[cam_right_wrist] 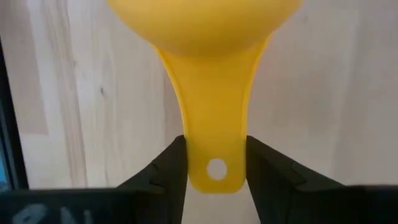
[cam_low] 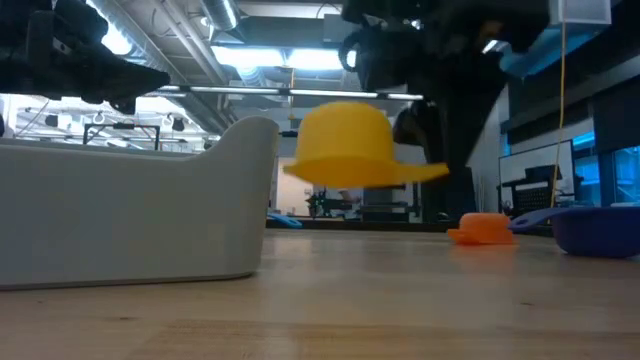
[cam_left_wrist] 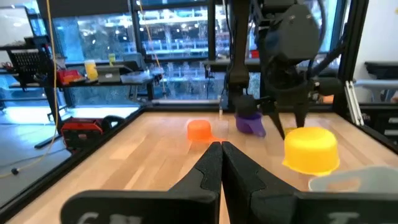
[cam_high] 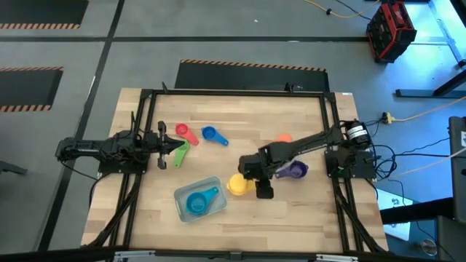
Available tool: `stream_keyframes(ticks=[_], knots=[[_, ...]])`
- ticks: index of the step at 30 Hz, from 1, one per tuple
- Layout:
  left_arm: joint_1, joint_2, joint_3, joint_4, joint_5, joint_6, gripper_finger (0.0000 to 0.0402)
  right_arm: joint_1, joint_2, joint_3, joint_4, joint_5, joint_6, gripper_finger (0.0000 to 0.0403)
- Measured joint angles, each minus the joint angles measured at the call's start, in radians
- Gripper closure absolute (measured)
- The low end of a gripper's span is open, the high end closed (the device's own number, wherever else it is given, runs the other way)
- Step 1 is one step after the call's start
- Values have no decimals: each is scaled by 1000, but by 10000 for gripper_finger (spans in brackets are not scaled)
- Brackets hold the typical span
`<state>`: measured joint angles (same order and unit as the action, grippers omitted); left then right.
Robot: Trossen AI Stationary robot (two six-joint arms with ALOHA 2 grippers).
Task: Nest measuring cups in basket
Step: Stack the yellow measuring cup into the light blue measuring cup in the grey bin
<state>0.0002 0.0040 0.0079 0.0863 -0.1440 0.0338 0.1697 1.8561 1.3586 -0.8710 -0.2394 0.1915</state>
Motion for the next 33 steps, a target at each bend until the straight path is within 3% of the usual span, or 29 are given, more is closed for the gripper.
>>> stream_keyframes(ticks=[8, 14, 19, 24, 33], knots=[[0, 0, 0, 114, 59, -5, 384, -123, -2, 183, -216, -9, -126, 261], [0, 0, 0, 221, 61, -6, 338, -236, -3, 290, -215, -226, -135, 261], [0, 0, 0, 281, 61, 7, 302, -323, -4, 301, -128, -459, -9, 261], [0, 1, 0, 323, 60, 75, 289, -387, 3, 301, -27, -629, 132, 261], [0, 4, 0, 338, -54, 242, 288, -452, 3, 301, 156, -706, 407, 260]])
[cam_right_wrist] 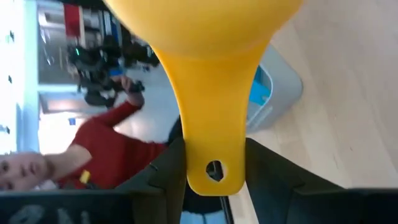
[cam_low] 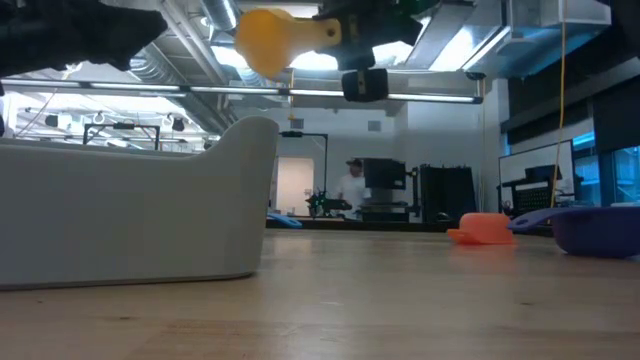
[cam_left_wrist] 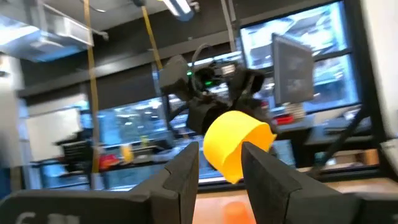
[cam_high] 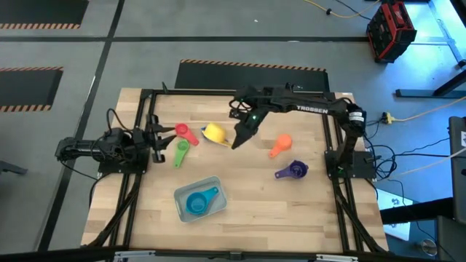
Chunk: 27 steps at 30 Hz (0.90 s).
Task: Nest measuring cups in basket
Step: Stack the yellow measuring cup into the light blue measuring cup in the grey bin
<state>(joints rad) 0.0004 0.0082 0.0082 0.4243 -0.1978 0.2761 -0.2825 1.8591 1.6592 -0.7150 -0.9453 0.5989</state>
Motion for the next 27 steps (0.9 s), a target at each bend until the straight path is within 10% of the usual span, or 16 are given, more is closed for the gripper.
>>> stream_keyframes(ticks=[27], knots=[[0, 499, 218, 169, -29, 77, 288, -12, 0, 0, 173, 9, 104, 260]])
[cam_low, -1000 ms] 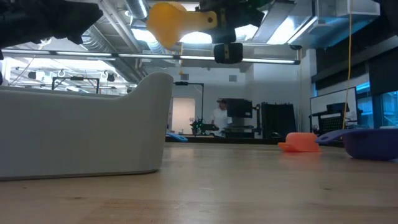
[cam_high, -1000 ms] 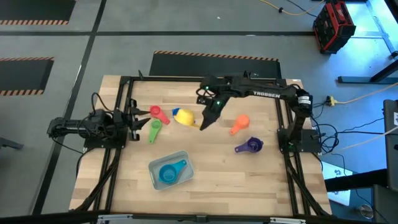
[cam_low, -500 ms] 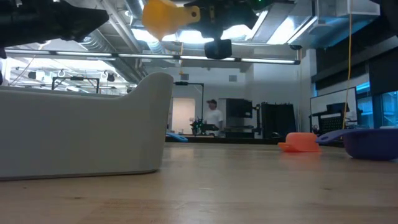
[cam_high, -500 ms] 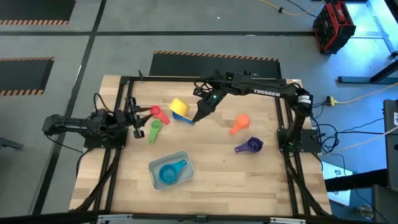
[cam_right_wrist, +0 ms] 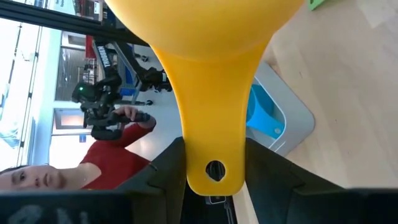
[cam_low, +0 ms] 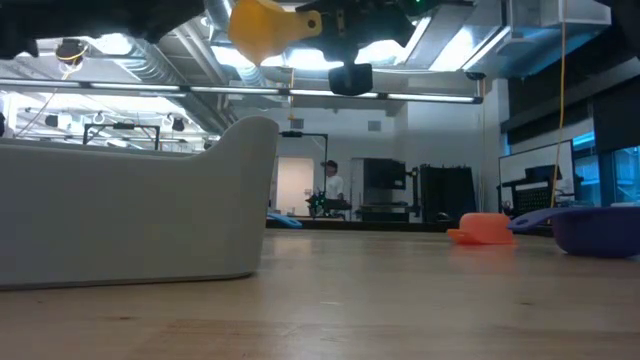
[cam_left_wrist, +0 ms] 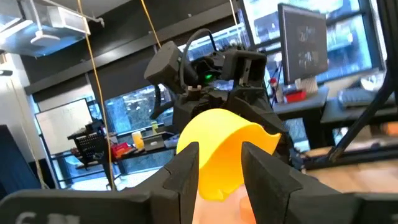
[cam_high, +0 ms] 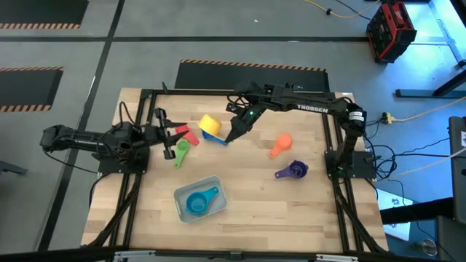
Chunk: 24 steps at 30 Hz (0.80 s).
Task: Nest measuring cups in basket
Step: Stack the yellow measuring cup into the light blue measuring cup in the grey bin
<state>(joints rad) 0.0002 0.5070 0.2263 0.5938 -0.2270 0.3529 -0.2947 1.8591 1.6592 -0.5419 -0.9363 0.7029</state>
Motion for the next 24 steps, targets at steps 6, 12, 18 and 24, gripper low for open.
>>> stream_keyframes(ticks=[6, 12, 18, 24], knots=[[0, 104, 54, -1, -7, 87, 288, 0, 0, 0, 0, 1, 0, 260], [0, 170, 81, -1, -55, 135, 288, 0, 0, 0, 0, 1, 2, 260], [0, 223, 111, 2, -85, 156, 288, 0, 0, 0, 0, 1, 28, 260], [0, 266, 145, 6, -104, 219, 288, 10, 0, 0, 0, 27, 29, 260]])
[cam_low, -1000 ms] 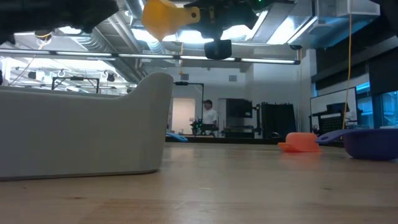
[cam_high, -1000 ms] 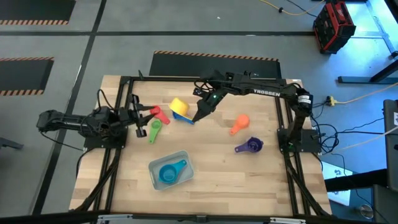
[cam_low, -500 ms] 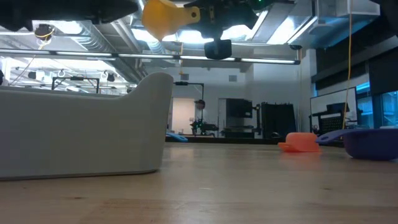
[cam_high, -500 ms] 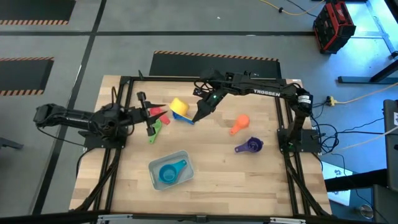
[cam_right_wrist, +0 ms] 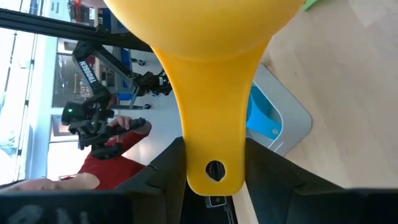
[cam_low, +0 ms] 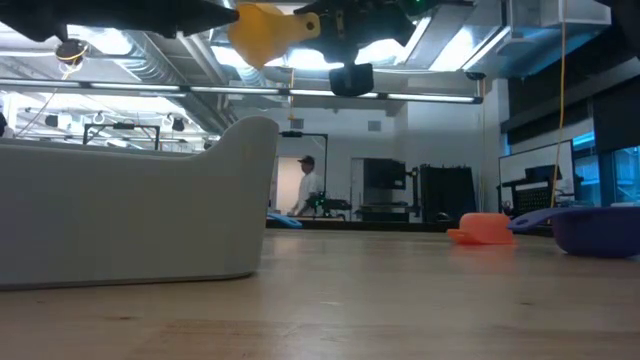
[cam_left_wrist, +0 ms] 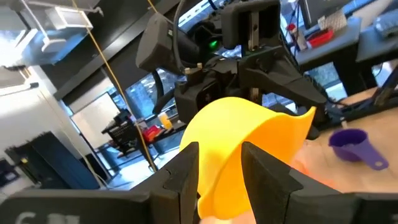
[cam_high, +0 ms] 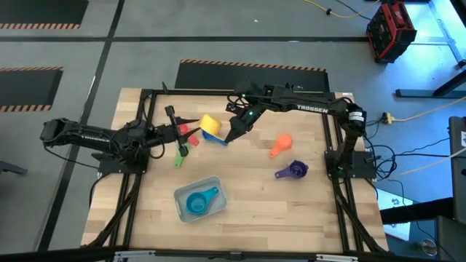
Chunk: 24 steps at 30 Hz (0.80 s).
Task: Nest measuring cups in basket
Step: Stack the yellow measuring cup into the light blue measuring cup in the grey bin
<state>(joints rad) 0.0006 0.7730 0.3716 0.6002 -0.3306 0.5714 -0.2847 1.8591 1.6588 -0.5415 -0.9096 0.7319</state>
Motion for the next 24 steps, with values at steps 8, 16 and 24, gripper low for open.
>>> stream_keyframes(ticks=[8, 16, 24], knots=[[0, 67, 31, 1, -50, 44, 288, 7, 0, -1, 0, 3, 0, 260], [0, 92, 45, 4, -61, 44, 321, 8, 1, -1, -5, 2, 0, 259], [0, 93, 44, 27, -82, 50, 370, 8, 1, -1, 9, -2, 2, 255]])
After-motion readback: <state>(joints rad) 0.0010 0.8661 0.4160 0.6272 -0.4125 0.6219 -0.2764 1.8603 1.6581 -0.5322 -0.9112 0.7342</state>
